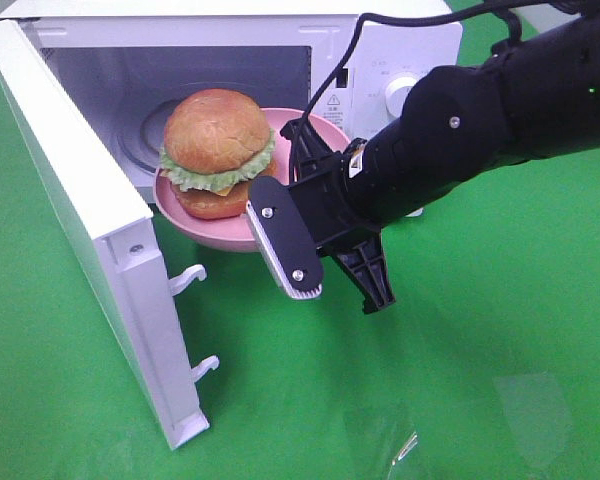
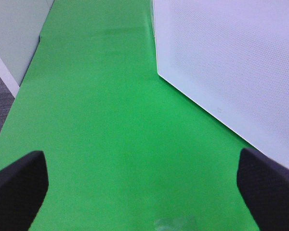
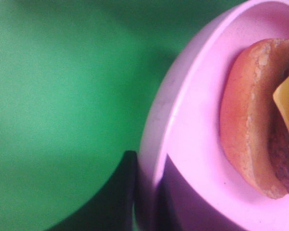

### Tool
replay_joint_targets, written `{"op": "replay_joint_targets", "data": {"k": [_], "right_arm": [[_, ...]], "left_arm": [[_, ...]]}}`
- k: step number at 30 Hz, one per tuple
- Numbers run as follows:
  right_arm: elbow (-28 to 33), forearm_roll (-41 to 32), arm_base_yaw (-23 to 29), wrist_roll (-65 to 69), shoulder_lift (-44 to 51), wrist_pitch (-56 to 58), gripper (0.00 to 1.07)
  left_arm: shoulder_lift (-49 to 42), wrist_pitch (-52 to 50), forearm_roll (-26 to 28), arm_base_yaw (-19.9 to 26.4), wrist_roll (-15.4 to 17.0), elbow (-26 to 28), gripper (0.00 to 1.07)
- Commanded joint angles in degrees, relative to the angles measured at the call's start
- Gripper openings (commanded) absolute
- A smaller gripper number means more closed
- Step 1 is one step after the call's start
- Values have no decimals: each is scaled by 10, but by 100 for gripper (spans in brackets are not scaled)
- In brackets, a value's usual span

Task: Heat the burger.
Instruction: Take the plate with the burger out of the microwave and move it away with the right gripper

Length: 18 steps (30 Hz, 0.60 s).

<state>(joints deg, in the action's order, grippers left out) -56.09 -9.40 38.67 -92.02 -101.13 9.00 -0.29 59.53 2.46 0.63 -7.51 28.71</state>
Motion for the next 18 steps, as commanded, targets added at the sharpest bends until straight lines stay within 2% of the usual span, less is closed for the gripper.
{"op": "replay_joint_targets", "data": {"k": [1,18], "right_arm": [[21,-8,-7,30,37,-64,0],[145,11,-7,100,153,-73,0]], "left_arm": [[-14,0,1,1,-1,-2,100],[-14,0,1,1,-1,-2,100]]}}
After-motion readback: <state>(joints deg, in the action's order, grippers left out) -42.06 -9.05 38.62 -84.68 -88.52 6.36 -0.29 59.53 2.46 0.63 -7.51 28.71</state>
